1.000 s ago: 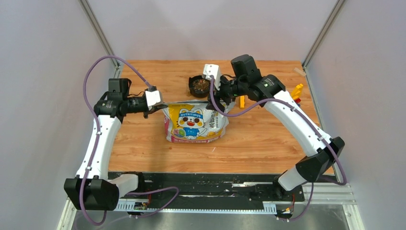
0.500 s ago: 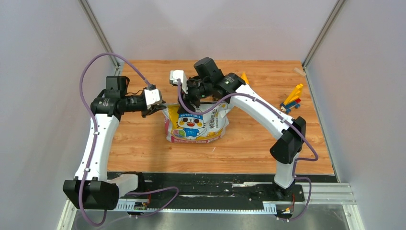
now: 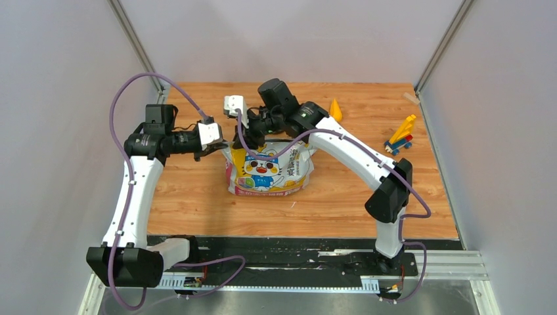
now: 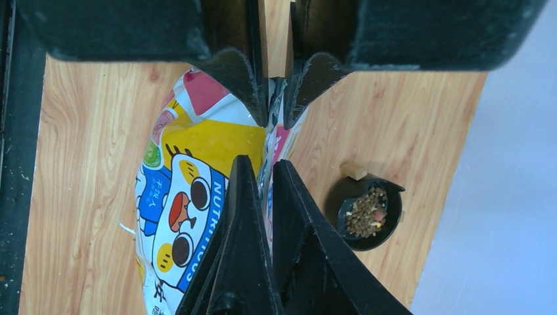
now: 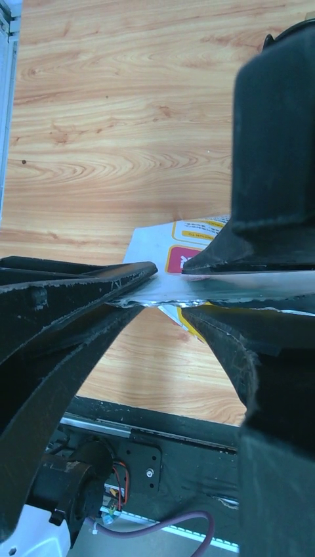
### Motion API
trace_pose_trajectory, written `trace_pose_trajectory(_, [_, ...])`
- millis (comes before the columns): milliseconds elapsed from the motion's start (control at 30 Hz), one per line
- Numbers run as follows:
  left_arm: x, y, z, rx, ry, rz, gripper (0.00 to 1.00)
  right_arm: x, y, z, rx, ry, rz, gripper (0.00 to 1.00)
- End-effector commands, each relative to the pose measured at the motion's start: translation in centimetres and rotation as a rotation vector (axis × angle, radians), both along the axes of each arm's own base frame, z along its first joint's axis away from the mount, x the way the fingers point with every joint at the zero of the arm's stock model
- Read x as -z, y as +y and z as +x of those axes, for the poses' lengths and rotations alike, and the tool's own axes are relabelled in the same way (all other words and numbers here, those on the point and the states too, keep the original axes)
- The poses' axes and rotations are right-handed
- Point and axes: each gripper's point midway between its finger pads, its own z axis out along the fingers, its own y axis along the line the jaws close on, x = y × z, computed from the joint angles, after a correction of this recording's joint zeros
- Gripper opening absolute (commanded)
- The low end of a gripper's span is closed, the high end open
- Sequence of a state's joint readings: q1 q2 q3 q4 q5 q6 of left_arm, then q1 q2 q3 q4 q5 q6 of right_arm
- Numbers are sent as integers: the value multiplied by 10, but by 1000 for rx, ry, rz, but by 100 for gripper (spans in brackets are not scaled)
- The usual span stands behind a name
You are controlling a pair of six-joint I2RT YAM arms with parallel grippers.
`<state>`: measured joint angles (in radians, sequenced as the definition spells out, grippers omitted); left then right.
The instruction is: Serve the pet food
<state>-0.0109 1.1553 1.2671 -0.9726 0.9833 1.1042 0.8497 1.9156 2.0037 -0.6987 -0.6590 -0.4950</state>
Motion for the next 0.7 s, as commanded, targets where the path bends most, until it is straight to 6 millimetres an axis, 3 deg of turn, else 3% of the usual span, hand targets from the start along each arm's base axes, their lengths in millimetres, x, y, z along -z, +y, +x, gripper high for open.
trace_pose_trajectory(0, [-14,1,3,4,-64,-3,24,-24,14,3,-23,-48,80,22])
trace_pose_trajectory(67, [-15,0,3,7,-68,-10,28,-22,17,4,-26,-46,85,19])
trace_pose_trajectory(167, [-16,-2,2,15,-68,-22,28,-20,20,5,-22,-45,84,6])
trace_pose_trajectory(267, [-16,-1,5,11,-84,-16,3,-14,15,10,6,-95,54,0])
trace_pose_trajectory(300, [-15,1,6,0,-91,-3,1,-11,11,13,21,-116,39,0])
trace_pose_trajectory(467, [-15,7,7,-26,-127,35,0,2,-23,30,117,-242,-77,0])
trace_pose_trajectory(667, [-12,8,5,-28,-131,41,0,0,-69,39,182,-293,-166,0])
